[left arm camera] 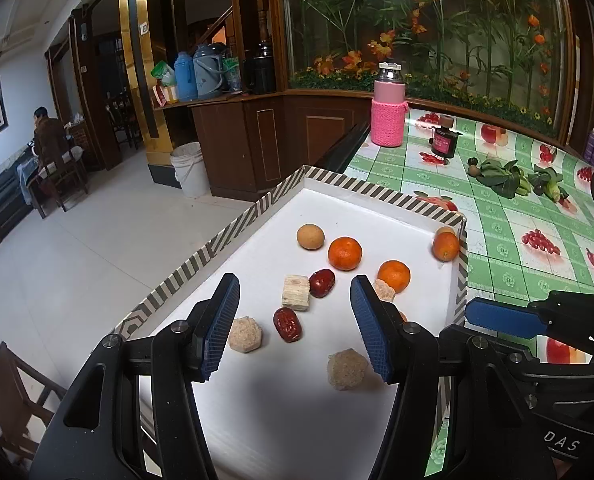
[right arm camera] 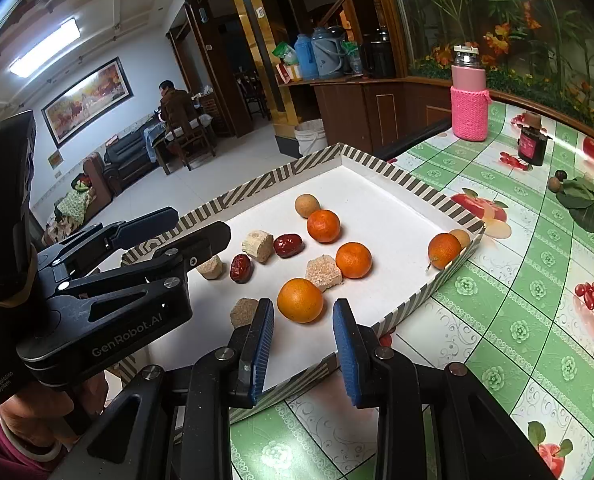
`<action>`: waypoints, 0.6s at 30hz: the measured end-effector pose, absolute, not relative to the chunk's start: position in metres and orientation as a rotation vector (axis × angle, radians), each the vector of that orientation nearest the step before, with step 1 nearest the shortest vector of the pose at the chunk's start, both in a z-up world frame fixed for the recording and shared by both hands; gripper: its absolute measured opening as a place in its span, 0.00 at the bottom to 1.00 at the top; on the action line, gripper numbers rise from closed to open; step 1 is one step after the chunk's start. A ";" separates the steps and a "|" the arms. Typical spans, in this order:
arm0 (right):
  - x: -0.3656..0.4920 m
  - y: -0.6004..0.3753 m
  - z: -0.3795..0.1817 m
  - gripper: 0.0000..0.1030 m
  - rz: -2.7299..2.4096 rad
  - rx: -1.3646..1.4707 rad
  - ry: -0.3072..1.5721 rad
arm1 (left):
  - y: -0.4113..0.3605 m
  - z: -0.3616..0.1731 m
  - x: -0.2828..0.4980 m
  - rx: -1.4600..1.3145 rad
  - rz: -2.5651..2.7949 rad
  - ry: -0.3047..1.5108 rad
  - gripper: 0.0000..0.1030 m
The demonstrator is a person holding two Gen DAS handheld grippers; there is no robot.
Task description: Organize fruits
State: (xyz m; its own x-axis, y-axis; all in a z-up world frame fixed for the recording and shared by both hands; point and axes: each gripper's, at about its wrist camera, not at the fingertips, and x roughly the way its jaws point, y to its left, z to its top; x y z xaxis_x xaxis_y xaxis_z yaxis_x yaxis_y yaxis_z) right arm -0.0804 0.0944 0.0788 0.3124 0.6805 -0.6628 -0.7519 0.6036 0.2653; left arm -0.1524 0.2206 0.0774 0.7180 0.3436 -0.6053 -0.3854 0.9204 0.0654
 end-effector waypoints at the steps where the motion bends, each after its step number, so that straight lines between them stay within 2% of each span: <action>1: -0.080 0.094 0.078 0.28 0.947 -0.099 0.823 | 0.221 0.078 -0.153 -0.067 0.403 0.656 0.56; 18: -0.078 0.093 0.078 0.28 0.943 -0.093 0.829 | 0.221 0.078 -0.155 -0.060 0.420 0.650 0.56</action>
State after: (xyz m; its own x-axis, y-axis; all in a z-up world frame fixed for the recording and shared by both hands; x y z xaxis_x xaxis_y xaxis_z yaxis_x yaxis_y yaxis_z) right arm -0.0777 0.0926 0.0784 0.3109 0.6793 -0.6648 -0.7465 0.6074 0.2716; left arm -0.1546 0.2214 0.0779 0.7154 0.3603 -0.5986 -0.3973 0.9146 0.0755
